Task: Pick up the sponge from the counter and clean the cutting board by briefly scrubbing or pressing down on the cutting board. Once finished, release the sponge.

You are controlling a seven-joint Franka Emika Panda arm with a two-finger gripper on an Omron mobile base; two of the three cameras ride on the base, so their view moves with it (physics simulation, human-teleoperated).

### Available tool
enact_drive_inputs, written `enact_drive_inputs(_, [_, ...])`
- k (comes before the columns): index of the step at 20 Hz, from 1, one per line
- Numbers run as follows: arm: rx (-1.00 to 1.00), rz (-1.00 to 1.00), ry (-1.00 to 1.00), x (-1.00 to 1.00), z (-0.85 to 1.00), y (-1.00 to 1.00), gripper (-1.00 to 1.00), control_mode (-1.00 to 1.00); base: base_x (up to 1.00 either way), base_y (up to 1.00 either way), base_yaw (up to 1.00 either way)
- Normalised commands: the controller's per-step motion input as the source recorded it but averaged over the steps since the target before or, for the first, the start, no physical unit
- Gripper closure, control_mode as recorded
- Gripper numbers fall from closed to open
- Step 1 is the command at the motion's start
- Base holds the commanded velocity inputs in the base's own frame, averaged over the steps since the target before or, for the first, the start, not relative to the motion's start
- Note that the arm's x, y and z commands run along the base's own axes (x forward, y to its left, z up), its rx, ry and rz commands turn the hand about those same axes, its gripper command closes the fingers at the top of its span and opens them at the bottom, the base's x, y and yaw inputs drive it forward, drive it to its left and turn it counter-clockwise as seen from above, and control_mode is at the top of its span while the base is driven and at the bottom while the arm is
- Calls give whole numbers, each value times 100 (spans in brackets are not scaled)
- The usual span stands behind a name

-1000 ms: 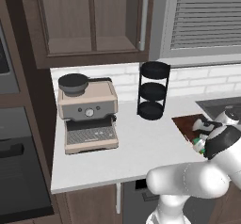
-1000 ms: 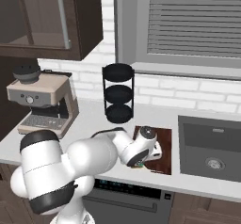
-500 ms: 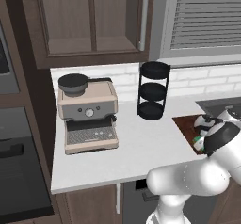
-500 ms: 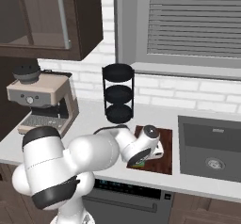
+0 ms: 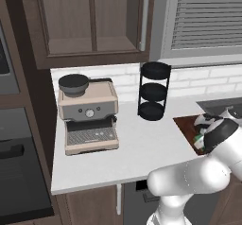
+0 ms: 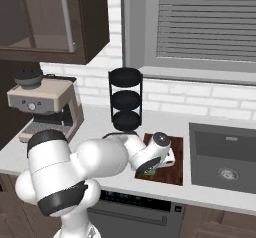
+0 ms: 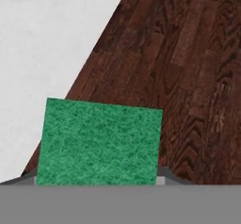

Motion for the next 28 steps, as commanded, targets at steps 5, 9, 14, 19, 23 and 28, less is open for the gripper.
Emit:
enact_drive_inputs(5, [0, 0, -2, 52, 0, -12, 100, -100, 0, 0, 0])
enact_drive_inputs(9, [0, 0, 0, 46, 0, -15, 100, -100, 0, 0, 0])
enact_drive_inputs(14, [0, 0, -4, 50, -16, -12, 100, -100, 0, 0, 0])
enact_drive_inputs(19, [0, 0, -17, 49, -35, -12, 100, -100, 0, 0, 0])
enact_drive_inputs(23, [0, 0, -11, 49, -21, -13, 100, -100, 0, 0, 0])
enact_drive_inputs(28, [0, 0, -2, 46, 0, -1, 100, -100, 0, 0, 0])
